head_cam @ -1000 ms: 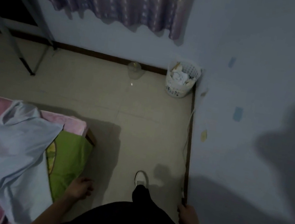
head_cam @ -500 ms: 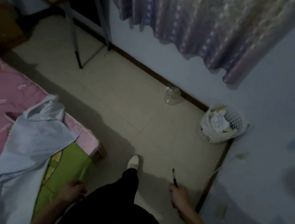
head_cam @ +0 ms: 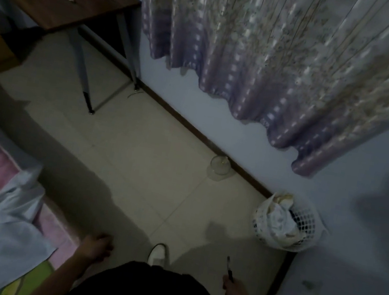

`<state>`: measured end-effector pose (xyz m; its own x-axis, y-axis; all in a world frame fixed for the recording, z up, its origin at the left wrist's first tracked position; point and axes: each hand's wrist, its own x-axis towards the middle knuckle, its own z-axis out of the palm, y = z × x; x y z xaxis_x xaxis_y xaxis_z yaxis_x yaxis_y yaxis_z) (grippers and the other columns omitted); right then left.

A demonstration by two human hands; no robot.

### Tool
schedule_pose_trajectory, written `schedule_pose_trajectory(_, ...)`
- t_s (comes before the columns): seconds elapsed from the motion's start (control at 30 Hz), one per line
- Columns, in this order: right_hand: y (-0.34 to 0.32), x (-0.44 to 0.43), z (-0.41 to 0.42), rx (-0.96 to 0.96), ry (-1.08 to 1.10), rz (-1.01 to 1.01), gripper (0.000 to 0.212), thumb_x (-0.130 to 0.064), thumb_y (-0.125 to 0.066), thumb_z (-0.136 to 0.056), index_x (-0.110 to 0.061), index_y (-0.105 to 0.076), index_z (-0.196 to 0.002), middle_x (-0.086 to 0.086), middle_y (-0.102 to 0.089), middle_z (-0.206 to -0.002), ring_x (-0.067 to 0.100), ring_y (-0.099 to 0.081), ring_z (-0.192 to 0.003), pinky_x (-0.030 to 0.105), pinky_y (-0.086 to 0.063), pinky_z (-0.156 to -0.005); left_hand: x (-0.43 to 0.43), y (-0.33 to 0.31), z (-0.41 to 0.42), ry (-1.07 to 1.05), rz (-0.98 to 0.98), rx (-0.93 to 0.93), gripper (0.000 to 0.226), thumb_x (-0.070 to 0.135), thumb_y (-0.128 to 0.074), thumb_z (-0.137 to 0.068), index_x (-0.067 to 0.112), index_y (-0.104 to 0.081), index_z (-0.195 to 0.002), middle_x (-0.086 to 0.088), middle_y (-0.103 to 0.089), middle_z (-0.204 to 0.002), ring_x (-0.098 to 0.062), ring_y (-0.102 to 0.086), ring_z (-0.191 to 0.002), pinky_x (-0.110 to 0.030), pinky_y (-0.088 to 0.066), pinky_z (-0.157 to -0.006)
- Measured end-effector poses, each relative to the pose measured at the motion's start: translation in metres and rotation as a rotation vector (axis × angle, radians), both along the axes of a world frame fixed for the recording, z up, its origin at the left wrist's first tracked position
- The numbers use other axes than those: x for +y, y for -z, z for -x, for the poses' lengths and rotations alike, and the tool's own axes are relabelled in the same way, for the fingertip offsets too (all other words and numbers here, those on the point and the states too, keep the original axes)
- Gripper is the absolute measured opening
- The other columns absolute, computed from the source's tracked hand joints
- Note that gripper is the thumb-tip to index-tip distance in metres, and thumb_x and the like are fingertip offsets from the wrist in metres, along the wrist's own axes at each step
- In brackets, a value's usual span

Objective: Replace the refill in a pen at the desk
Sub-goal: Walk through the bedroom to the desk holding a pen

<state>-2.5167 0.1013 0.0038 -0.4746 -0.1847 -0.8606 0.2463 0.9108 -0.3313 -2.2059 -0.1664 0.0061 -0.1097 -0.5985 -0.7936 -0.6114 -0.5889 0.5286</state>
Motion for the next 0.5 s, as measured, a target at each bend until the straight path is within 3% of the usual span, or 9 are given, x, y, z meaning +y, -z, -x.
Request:
schedule_pose_trajectory(0.3,-0.001,-0.111,0.121,-0.101,-0.069,-0.069,0.036,-0.031,-0.044,-0.105,-0.005,-0.058,-0.083,0.003,-0.036,-0.053,0.016,-0.032,-0.040,0.024,-0.025,-0.047,-0.116,-0.014,0.106,-0.014,0.026,0.036,0.011,0.007,-0.049,-0.098,0.006,-0.058,-0.092,-0.015,-0.059,-0.075,-0.022,-0.051,-0.054,-0.024,-0.036,-0.051)
schedule_pose_trajectory(0.5,0.004,-0.249,0.203,-0.036,-0.215,-0.037,0.037,-0.030,-0.046,-0.104,-0.005,-0.055,-0.079,0.004,-0.036,-0.053,0.015,-0.031,-0.041,0.022,-0.023,-0.045,-0.167,0.003,0.138,-0.120,-0.015,-0.004,0.011,0.006,-0.047,-0.099,0.002,-0.058,-0.096,-0.013,-0.058,-0.072,-0.022,-0.051,-0.054,-0.024,-0.036,-0.049)
